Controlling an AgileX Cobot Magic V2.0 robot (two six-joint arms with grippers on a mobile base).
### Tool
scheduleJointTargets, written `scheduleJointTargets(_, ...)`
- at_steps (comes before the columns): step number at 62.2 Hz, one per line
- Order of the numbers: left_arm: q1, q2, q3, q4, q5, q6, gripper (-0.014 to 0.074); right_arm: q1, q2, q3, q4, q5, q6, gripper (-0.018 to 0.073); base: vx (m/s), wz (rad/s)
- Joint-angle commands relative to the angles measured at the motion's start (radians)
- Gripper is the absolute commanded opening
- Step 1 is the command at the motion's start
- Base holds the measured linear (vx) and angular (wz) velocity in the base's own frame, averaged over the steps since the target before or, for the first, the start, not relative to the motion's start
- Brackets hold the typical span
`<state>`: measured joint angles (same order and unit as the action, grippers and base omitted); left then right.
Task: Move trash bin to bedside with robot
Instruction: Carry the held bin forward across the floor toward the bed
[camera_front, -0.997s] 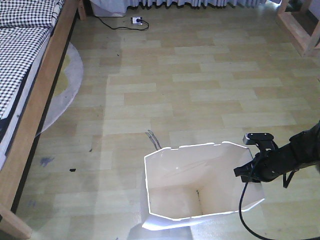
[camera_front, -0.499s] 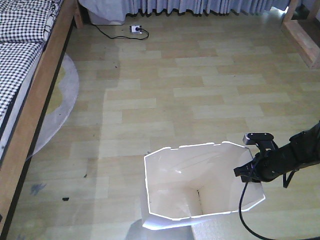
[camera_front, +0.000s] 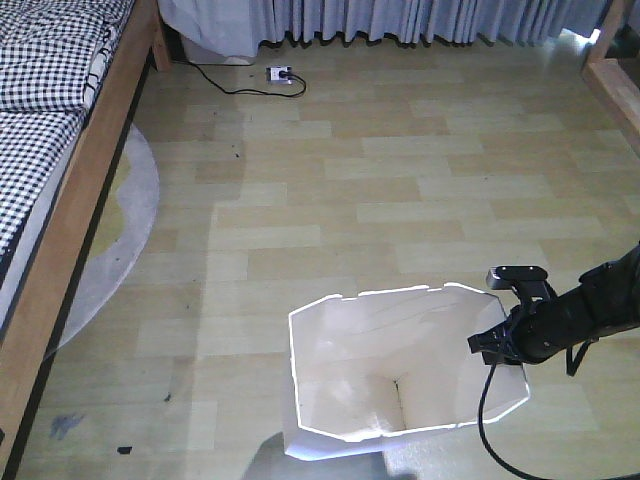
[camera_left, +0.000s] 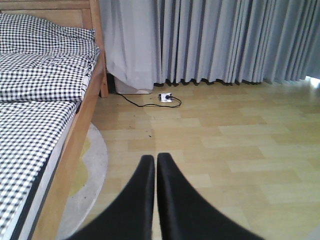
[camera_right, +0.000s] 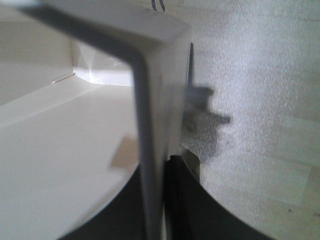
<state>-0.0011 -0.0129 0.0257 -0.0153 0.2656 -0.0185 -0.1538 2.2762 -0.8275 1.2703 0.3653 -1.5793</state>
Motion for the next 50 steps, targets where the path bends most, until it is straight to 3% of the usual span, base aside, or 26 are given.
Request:
scheduleJointTargets(1, -0.002, -0.014, 0.019, -0.003, -0.069, -0.004, -0.0006, -0.005, -0.072, -0.012, 0.039, 0.175, 0.01, -0.0006, 0.28, 0.07)
scheduleJointTargets(50, -0.002, -0.014, 0.019, -0.003, -0.069, -0.004, -0.0006, -0.005, -0.072, -0.012, 0.039, 0.175, 0.01, -0.0006, 0.25, 0.06)
